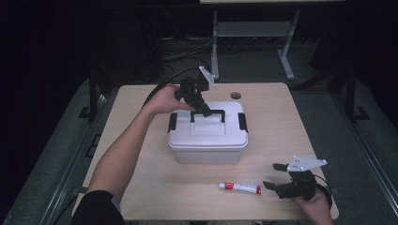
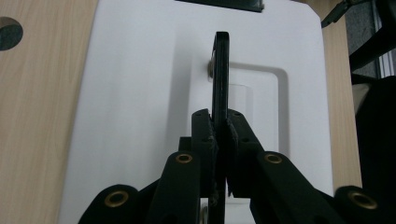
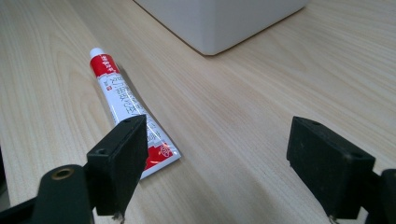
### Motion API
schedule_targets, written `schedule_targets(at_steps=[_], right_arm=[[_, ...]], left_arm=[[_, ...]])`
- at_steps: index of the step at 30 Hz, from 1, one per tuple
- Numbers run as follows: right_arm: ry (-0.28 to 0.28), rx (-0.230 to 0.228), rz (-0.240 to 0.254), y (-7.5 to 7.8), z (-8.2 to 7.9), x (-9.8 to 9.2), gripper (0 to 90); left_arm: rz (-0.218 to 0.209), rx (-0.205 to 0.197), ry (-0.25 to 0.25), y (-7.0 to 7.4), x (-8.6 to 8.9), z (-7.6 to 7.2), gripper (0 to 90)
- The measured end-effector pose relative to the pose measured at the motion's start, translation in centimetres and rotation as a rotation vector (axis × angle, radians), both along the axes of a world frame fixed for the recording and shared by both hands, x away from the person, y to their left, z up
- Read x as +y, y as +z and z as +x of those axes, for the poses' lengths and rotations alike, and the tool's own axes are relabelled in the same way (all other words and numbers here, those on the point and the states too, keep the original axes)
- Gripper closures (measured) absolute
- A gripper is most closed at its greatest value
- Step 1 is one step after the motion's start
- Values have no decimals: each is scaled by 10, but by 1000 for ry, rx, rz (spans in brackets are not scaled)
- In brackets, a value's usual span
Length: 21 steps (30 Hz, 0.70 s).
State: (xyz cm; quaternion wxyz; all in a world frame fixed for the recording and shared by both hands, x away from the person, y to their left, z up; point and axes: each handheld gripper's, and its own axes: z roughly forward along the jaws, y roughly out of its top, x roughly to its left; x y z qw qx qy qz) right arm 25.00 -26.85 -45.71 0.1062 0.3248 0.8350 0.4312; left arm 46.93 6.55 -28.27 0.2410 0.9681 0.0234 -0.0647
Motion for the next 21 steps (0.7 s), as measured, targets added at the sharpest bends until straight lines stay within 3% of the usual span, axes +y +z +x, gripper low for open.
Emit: schedule_targets(at_steps=[21], right_arm=[[-3,0,7,0,-1,-1,199]], left_arm=[[14,-30,8,13,-3,-3,843]])
